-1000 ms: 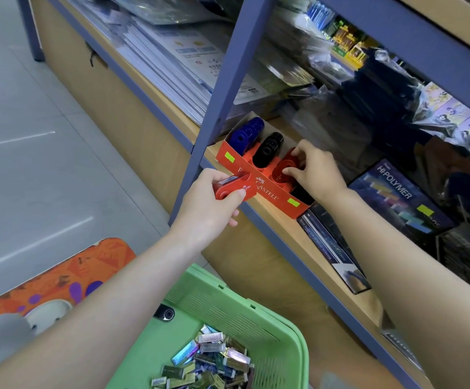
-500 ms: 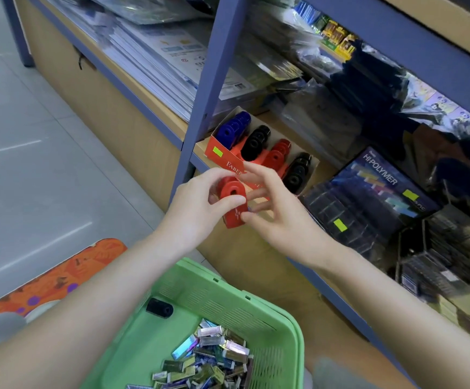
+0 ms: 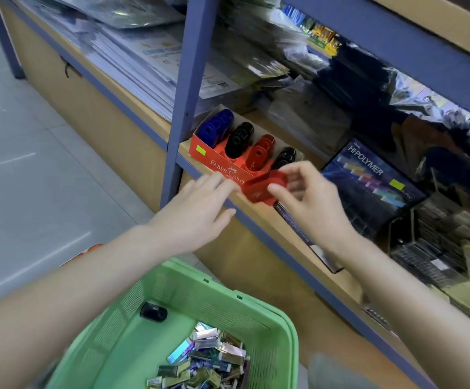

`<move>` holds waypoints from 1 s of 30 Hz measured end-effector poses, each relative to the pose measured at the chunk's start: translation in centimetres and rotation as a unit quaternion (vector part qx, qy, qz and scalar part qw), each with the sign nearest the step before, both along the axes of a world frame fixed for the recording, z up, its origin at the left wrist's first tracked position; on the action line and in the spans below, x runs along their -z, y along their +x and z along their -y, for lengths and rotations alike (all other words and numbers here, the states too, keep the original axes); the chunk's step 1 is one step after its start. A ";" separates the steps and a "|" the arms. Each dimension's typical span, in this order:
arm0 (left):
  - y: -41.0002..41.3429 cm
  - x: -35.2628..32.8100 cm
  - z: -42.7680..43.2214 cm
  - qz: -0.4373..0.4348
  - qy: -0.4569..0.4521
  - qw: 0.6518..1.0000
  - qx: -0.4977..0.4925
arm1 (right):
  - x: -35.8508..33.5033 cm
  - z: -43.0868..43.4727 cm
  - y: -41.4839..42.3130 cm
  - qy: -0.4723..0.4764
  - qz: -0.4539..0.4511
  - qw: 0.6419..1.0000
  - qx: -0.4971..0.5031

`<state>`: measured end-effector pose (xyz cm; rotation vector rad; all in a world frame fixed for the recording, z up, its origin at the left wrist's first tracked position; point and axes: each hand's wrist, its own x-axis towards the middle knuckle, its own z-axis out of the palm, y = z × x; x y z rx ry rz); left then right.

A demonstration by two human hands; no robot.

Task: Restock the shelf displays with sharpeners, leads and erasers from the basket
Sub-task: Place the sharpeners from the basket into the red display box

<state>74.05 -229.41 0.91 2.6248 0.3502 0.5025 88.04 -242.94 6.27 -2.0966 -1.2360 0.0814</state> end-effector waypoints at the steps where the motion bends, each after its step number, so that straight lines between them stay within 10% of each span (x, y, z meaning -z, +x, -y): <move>1: 0.8 -0.1 -0.6 -0.002 0.030 1.000 0.001 | -0.5 -0.6 0.9 0.018 0.001 1.000 0.018; 17: 5.0 1.8 -5.6 -0.027 0.135 0.991 0.003 | -0.6 -7.1 6.3 -0.147 0.186 0.971 -0.021; 30: 5.4 1.9 -5.5 -0.032 0.129 0.991 -0.005 | -0.7 -8.8 7.1 -0.234 0.169 0.957 -0.042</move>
